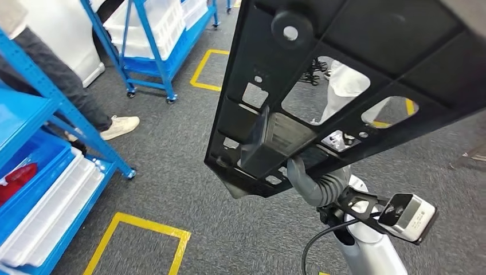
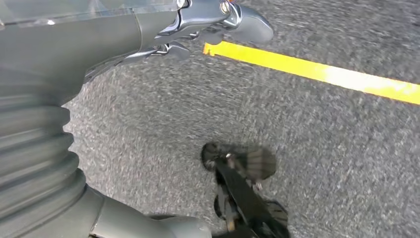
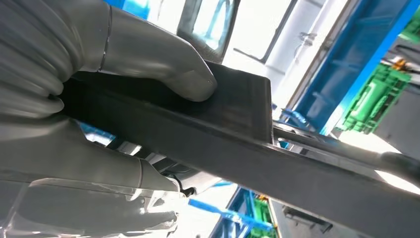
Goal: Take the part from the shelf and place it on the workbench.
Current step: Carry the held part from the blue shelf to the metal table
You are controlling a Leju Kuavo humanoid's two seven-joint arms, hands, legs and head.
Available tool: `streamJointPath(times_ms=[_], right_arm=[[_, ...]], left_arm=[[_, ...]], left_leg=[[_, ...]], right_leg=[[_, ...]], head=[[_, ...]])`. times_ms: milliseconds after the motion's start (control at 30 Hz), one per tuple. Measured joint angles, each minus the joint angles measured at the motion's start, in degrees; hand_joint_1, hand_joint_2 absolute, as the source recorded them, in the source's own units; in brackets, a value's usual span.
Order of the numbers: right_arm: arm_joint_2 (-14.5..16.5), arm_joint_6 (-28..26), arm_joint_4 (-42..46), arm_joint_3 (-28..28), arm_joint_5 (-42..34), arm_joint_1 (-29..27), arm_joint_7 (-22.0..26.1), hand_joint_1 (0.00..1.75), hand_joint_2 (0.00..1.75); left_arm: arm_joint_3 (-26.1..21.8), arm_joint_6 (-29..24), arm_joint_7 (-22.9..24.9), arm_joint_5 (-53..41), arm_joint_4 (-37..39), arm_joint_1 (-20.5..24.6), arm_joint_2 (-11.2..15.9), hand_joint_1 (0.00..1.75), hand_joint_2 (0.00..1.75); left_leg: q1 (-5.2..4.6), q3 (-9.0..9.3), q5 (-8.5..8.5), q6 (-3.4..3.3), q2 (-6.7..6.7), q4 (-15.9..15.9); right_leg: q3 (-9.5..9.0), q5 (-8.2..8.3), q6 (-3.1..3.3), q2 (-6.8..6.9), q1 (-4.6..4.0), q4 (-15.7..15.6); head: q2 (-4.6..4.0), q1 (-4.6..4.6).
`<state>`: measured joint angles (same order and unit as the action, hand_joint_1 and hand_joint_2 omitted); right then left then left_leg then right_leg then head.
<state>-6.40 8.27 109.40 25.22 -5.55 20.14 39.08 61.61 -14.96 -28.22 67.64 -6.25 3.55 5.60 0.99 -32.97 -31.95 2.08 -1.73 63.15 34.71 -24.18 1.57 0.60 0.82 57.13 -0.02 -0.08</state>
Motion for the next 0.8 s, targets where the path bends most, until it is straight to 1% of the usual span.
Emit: streamJointPath(times_ms=[67,100,133,167,200,233,267,300,333,367,400,433,467,500,533,567,600,633,667,733,767,800], right_arm=[[-0.01,-0.13,-0.05,0.23,0.2,-0.06,0.01,1.75,1.75],[-0.03,-0.42,-0.15,0.51,0.65,-0.29,0.07,1.75,1.75],[-0.05,-0.73,-0.23,0.8,1.07,-0.56,0.18,1.75,1.75],[-0.08,-1.08,-0.29,1.08,1.48,-0.81,0.31,1.75,1.75],[-0.1,-1.46,-0.33,1.34,1.85,-1.06,0.48,1.75,1.75],[-0.11,-1.69,-0.31,1.44,1.92,-1.14,0.59,1.75,1.75],[-0.11,-1.89,-0.27,1.51,1.99,-1.22,0.68,1.75,1.75],[-0.13,-2.07,-0.22,1.56,2.08,-1.37,0.74,1.75,1.75],[-0.15,-2.23,-0.1,1.6,2.31,-1.62,0.77,1.75,1.75],[-0.22,-2.46,0.16,1.63,2.75,-1.97,0.79,1.75,1.75],[-0.3,-2.78,0.52,1.67,3.37,-2.39,0.83,1.75,1.75],[-0.37,-3.16,0.96,1.74,4.16,-2.84,0.86,1.75,1.75],[-0.43,-3.6,1.39,1.82,5.01,-3.32,0.9,1.75,1.75],[-0.46,-4.01,1.77,1.9,5.8,-3.92,0.92,1.75,1.75],[-0.53,-4.43,2.13,1.99,6.54,-4.66,0.91,1.75,1.75],[-0.65,-4.8,2.5,2.09,7.07,-5.48,0.9,1.75,1.75],[-0.83,-5.11,2.87,2.16,7.45,-6.24,0.89,1.75,1.75],[-1.07,-5.39,3.27,2.22,7.67,-6.83,0.87,1.75,1.75],[-1.28,-5.62,3.67,2.26,7.8,-7.2,0.87,1.75,1.75],[-1.61,-5.99,4.53,2.28,7.94,-7.57,0.88,1.75,1.75],[-1.69,-6.11,4.89,2.29,7.98,-7.67,0.89,1.75,1.75],[-1.77,-6.17,5.19,2.3,8.01,-7.78,0.9,1.75,1.75]], left_arm=[[-0.04,0.08,-0.08,0.01,0.0,-0.06,0.01,0.0,1.75],[-0.07,0.16,-0.09,0.01,0.0,-0.2,0.01,0.0,1.75],[-0.08,0.24,-0.09,0.01,0.0,-0.32,0.01,0.0,1.75],[-0.08,0.29,-0.08,0.01,0.0,-0.44,0.01,0.0,1.75],[-0.09,0.29,-0.04,0.01,0.01,-0.53,0.03,0.0,1.75],[-0.09,0.22,0.0,0.01,0.01,-0.53,0.04,0.0,1.75],[-0.1,0.16,0.03,0.01,0.02,-0.53,0.06,0.0,1.75],[-0.1,0.09,0.07,0.01,0.02,-0.52,0.08,0.0,1.75],[-0.1,0.08,0.07,0.01,0.02,-0.48,0.07,0.0,1.75],[-0.09,0.09,0.08,0.04,0.02,-0.38,0.04,0.0,1.75],[-0.09,0.14,0.07,0.08,0.01,-0.29,0.02,0.0,1.75],[-0.08,0.22,0.04,0.12,0.01,-0.21,0.0,0.0,1.75],[-0.08,0.32,0.01,0.15,0.01,-0.21,-0.02,0.0,1.75],[-0.07,0.43,-0.05,0.16,0.01,-0.26,-0.03,0.0,1.75],[-0.04,0.55,-0.12,0.16,0.01,-0.33,-0.03,0.0,1.75],[-0.01,0.67,-0.22,0.16,0.0,-0.38,-0.03,0.0,1.75],[0.06,0.82,-0.34,0.16,0.0,-0.39,-0.03,0.0,1.75],[0.16,0.98,-0.45,0.16,0.0,-0.34,-0.03,0.0,1.75],[0.27,1.1,-0.53,0.16,0.0,-0.27,-0.03,0.0,1.75],[0.44,1.27,-0.61,0.16,0.0,-0.12,-0.03,0.0,1.75],[0.48,1.31,-0.62,0.16,0.0,-0.07,-0.03,0.0,1.75],[0.53,1.34,-0.62,0.16,0.0,-0.03,-0.03,0.0,1.75]], left_leg=[[0.02,-1.5,-1.48,0.03,0.62,3.2],[0.01,-3.01,-2.01,-0.03,0.96,5.93],[-0.01,-3.42,-1.08,-0.21,1.4,6.07],[-0.02,-2.93,0.73,-0.47,2.18,4.29],[-0.03,-1.98,2.65,-0.78,3.6,1.42],[-0.04,-0.22,4.52,-1.0,4.68,-2.82],[-0.11,0.64,5.12,-1.11,5.46,-4.86],[-0.22,0.92,5.12,-1.23,5.68,-5.59],[-0.33,0.99,5.25,-1.39,5.09,-5.71],[-0.27,1.14,5.45,-1.74,4.49,-5.96],[-0.2,1.3,5.7,-2.12,3.88,-6.3],[-0.12,1.45,5.94,-2.5,3.2,-6.65],[-0.07,1.52,6.11,-2.79,2.49,-6.93],[-0.21,1.54,6.12,-2.96,1.83,-7.01],[-0.31,1.52,6.08,-3.06,1.09,-6.99],[-0.39,1.51,6.01,-3.07,0.36,-6.96],[-0.43,1.51,5.91,-3.03,-0.37,-6.92],[-0.44,1.52,5.79,-2.93,-1.08,-6.84],[-0.44,1.56,5.63,-2.78,-1.71,-6.74],[-0.62,1.78,5.22,-2.32,-2.91,-6.49],[-0.71,1.93,5.04,-1.99,-3.41,-6.41],[-0.8,2.12,4.87,-1.62,-3.95,-6.41]], right_leg=[[0.0,0.0,0.1,-0.43,-0.08,0.0],[-0.01,0.0,0.16,-1.31,-0.23,0.03],[-0.03,0.0,0.18,-2.49,-0.38,0.12],[-0.05,-0.01,0.18,-3.73,-0.51,0.25],[-0.02,-0.03,0.09,-5.05,-0.68,0.43],[0.08,-0.03,-0.12,-5.85,-0.7,0.62],[0.25,-0.01,-0.4,-6.42,-0.66,0.73],[0.42,0.08,-0.76,-6.97,-0.58,0.76],[0.55,0.21,-1.15,-7.54,-0.45,0.68],[0.65,0.24,-1.48,-7.83,-0.35,0.69],[0.94,-0.15,-1.75,-7.22,-0.4,1.22],[1.68,-1.15,-1.96,-6.02,-0.49,2.7],[2.97,-2.73,-2.11,-4.43,-0.54,5.39],[4.78,-4.66,-2.27,-2.8,-0.55,9.1],[6.71,-6.34,-2.44,-1.91,-0.41,13.0],[8.1,-7.26,-2.58,-1.45,-0.24,15.86],[8.6,-7.22,-2.7,-1.18,-0.1,16.91],[7.8,-6.13,-2.77,-0.88,0.0,15.46],[5.92,-4.42,-2.77,-0.31,0.04,12.0],[1.56,-1.76,-2.36,2.44,-0.19,3.9],[0.29,-1.23,-2.06,3.34,-0.4,1.59],[-0.2,-1.21,-1.72,3.8,-0.62,0.62]], head=[[0.0,-0.1],[0.0,-0.15],[0.0,-0.16],[0.0,-0.18],[0.0,-0.16],[0.0,-0.15],[0.0,-0.15],[0.0,-0.15],[0.0,-0.16],[0.0,-0.14],[0.0,-0.11],[0.0,0.01],[0.0,0.15],[0.0,0.26],[0.0,0.37],[0.0,0.38],[0.0,0.39],[0.0,0.39],[0.0,0.4],[0.0,0.34],[0.0,0.3],[0.0,0.26]])
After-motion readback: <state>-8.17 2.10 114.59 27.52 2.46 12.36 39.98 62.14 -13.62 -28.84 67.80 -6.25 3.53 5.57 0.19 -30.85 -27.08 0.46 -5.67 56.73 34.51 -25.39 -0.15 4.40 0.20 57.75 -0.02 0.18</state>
